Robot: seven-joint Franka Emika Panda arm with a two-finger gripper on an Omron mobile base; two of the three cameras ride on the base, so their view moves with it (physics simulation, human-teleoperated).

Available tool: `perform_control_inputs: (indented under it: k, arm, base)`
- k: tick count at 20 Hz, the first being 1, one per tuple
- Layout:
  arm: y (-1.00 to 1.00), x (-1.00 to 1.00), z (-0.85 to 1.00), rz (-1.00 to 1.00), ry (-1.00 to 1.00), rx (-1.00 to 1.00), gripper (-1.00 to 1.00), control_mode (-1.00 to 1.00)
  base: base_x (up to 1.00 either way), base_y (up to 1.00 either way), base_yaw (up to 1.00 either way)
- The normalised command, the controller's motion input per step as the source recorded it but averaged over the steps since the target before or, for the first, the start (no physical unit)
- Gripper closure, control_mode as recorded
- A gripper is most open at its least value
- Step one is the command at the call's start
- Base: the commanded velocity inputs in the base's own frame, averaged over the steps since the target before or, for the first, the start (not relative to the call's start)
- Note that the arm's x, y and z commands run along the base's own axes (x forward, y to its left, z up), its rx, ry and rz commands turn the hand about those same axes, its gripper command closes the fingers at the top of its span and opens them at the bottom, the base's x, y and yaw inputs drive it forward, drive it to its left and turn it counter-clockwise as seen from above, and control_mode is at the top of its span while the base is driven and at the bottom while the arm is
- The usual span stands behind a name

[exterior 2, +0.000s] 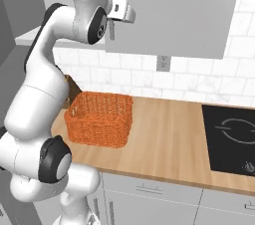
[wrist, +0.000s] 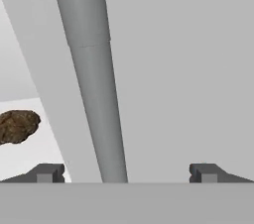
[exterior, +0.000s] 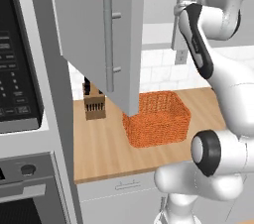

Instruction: Open the cabinet, pick up the bread from the cabinet and place it in the basket. Then move the basket to the dining counter.

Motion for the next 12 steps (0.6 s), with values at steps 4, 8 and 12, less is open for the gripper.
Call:
perform_control_inputs:
  k: [4, 8, 12]
  arm:
    - [0.00, 0.29, 0.00, 0.00, -0.04, 0.00, -1.00, -1.00]
    - [0.02, 0.37, -0.03, 0.00, -0.05, 0.00, -1.00, -1.00]
    - [0.14, 0.34, -0.25, 0.00, -0.17, 0.00, -1.00, -1.00]
  base:
    - [0.00, 0.00, 0.00]
    - [0.00, 0.00, 0.00]
    - [0.00, 0.00, 0.00]
